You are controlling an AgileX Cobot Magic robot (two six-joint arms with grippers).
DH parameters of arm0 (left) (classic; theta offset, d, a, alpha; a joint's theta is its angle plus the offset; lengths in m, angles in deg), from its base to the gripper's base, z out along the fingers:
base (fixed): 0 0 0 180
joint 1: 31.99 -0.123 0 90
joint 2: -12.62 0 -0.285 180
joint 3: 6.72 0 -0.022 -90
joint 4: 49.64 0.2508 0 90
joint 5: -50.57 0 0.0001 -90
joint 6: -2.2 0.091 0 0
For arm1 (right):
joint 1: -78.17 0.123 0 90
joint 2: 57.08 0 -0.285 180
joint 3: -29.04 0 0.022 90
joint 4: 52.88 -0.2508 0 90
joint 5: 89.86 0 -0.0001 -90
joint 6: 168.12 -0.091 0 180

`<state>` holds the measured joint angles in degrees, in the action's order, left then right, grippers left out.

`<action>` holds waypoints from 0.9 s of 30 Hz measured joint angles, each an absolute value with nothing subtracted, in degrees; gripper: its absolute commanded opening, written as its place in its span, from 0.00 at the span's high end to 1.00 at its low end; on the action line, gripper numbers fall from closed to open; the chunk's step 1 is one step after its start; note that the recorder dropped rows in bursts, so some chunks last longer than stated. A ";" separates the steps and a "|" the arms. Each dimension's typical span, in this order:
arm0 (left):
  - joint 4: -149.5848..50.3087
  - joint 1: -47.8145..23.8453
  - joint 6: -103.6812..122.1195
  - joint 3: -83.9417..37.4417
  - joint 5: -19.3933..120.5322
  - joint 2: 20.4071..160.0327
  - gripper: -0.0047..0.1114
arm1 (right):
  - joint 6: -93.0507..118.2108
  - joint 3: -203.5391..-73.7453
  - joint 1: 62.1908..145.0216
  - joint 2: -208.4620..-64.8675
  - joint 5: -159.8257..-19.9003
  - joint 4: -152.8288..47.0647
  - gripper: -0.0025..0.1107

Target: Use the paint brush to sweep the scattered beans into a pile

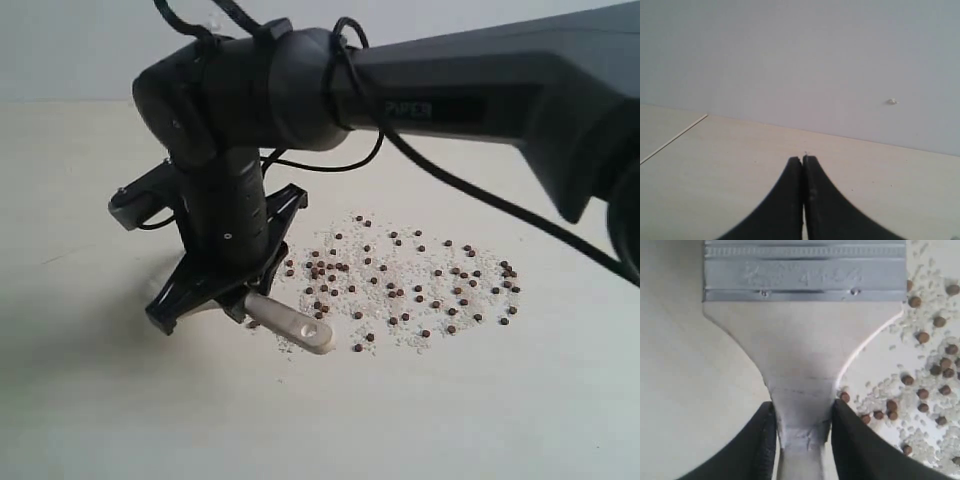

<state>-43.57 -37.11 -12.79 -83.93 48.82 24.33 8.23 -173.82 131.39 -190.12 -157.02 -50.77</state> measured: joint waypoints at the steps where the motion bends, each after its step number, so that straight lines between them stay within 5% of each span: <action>1: -43.57 -37.11 -12.79 -83.93 48.82 24.33 0.96 | 8.23 -173.82 131.39 -189.54 -157.25 -50.77 0.98; 27: -43.57 -37.11 -12.79 -83.93 48.82 24.33 0.96 | 11.24 -164.73 131.39 -172.10 -160.05 -54.47 0.98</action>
<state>-43.57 -37.11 -12.79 -83.93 48.82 24.33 11.24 -164.73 131.39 -172.10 -160.05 -54.47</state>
